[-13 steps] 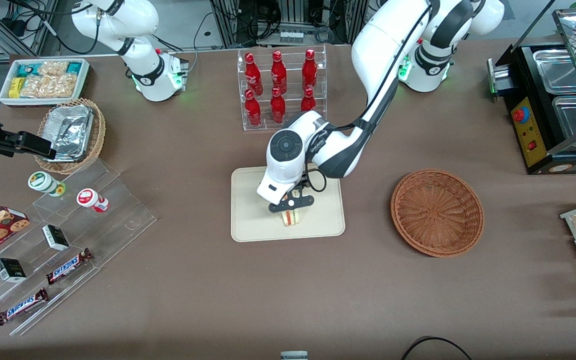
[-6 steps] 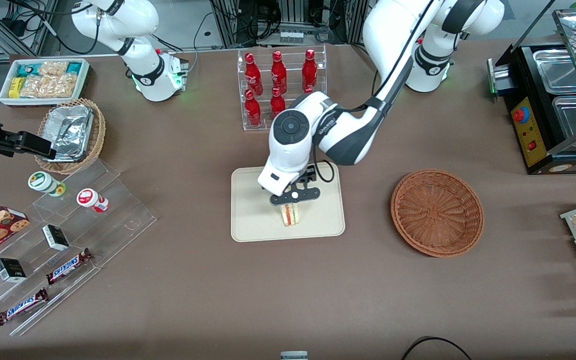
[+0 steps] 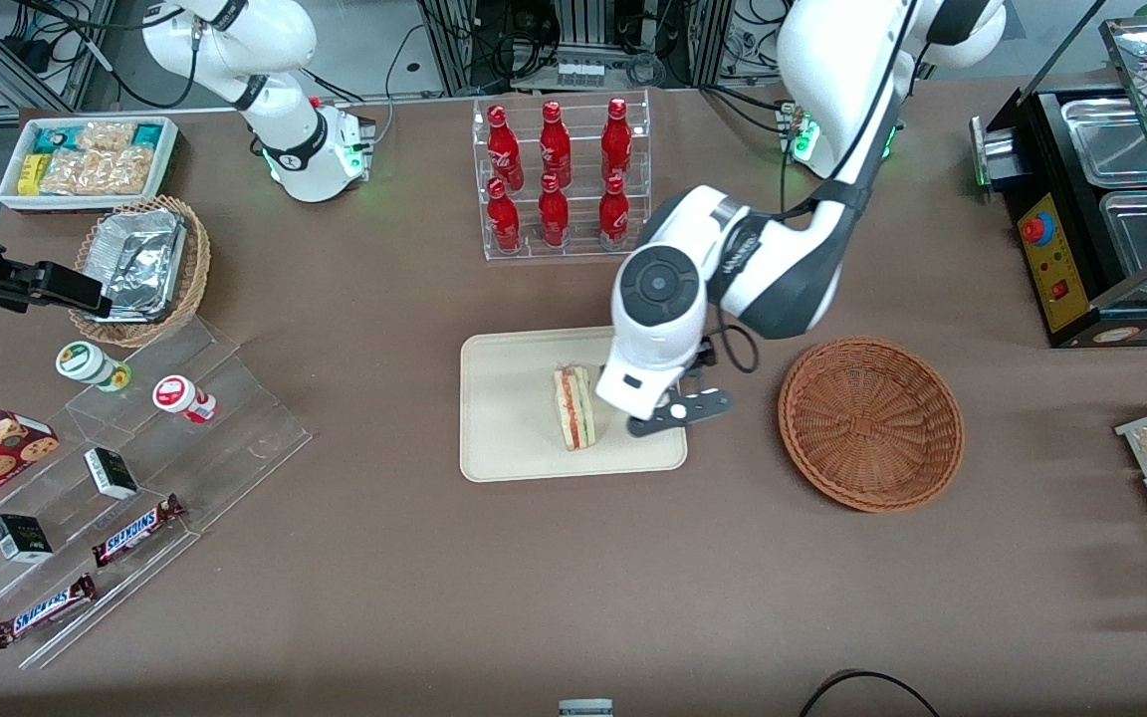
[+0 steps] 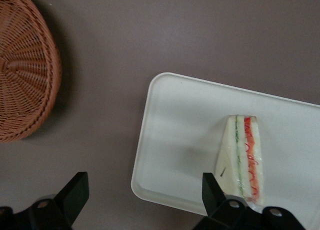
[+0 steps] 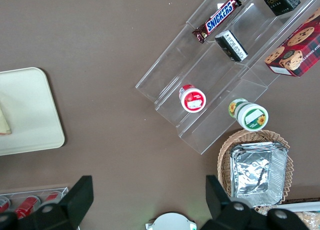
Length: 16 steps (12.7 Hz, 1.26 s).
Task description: Place sandwich from basket to tray
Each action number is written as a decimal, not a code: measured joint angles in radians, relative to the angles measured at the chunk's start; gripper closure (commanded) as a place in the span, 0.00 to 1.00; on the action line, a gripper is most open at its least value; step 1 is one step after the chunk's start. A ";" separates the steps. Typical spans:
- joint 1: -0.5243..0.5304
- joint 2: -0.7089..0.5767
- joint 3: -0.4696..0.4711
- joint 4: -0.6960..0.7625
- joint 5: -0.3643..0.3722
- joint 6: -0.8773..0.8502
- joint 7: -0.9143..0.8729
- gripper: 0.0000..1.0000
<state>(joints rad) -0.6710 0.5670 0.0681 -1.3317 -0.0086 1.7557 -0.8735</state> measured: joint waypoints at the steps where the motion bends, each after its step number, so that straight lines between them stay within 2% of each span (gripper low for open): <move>1: 0.009 -0.021 0.011 -0.023 0.007 -0.002 0.022 0.00; 12: 0.271 -0.267 0.021 -0.269 0.007 -0.011 0.424 0.00; 16: 0.377 -0.418 0.013 -0.367 0.006 -0.134 0.629 0.00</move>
<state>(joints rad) -0.2940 0.1487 0.0809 -1.6984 -0.0028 1.6220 -0.2447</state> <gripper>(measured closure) 0.000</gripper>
